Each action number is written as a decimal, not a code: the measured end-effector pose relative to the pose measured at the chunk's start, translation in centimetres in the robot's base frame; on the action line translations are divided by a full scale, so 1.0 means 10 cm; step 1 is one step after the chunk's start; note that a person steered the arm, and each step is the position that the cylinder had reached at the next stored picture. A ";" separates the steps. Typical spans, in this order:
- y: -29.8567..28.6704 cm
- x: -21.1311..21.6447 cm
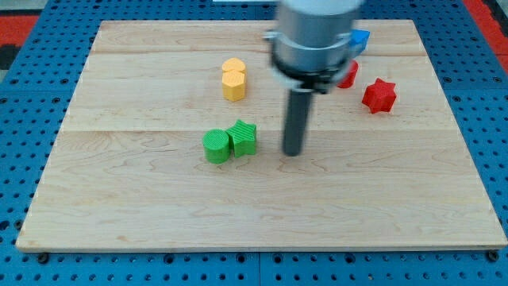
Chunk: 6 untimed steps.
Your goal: Push green star towards top left
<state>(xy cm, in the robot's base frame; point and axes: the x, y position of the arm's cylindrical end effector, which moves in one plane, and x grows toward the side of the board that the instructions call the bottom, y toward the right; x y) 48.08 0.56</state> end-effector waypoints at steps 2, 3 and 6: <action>-1.39 -0.77; -0.83 -0.67; -2.03 -1.22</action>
